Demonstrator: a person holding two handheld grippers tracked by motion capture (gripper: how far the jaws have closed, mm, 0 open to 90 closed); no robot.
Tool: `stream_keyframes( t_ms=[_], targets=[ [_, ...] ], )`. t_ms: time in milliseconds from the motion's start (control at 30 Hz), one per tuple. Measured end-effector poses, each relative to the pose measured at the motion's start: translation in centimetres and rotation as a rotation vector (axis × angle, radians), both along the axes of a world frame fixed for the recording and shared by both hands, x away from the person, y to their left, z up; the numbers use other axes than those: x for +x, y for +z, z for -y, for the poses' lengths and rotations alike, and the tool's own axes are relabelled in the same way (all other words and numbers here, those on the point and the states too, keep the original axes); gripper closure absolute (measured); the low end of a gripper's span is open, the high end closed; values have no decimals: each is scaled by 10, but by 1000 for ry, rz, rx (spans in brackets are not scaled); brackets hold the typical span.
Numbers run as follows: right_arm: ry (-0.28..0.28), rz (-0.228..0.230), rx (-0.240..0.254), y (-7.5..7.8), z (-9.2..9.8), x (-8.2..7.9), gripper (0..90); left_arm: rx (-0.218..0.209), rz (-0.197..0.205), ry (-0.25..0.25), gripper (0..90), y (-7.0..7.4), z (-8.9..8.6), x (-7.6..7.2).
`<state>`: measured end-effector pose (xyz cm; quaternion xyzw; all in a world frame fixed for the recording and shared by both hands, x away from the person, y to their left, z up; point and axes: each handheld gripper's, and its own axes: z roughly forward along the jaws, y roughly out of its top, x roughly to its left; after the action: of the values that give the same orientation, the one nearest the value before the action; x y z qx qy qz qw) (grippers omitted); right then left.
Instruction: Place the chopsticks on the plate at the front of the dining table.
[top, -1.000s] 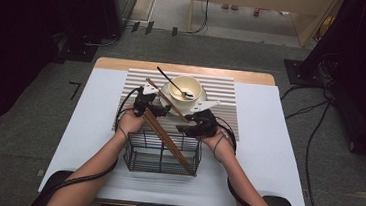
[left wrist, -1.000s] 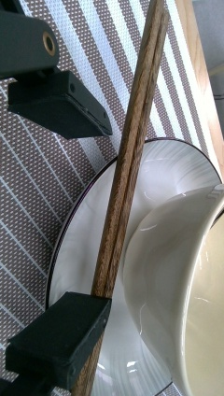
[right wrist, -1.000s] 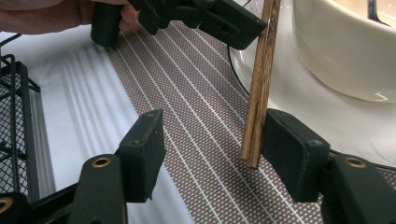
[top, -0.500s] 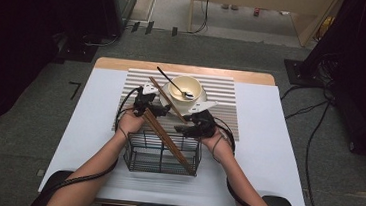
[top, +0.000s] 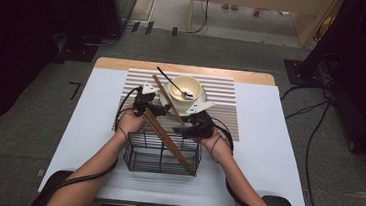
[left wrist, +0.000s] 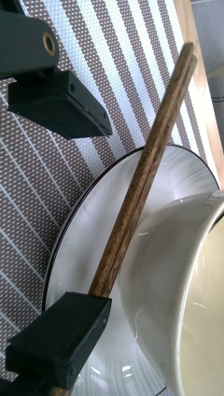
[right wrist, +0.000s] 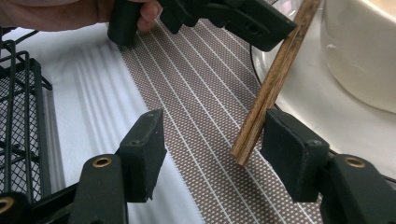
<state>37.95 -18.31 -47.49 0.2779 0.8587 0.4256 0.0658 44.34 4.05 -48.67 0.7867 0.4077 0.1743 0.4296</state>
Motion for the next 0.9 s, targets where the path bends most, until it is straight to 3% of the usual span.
stream_keyframes(
  t_ms=[900],
  targets=[
    [36,-1,0,-1,-10,0,400,0,-7,5,152,1,-4,2]
  ],
)
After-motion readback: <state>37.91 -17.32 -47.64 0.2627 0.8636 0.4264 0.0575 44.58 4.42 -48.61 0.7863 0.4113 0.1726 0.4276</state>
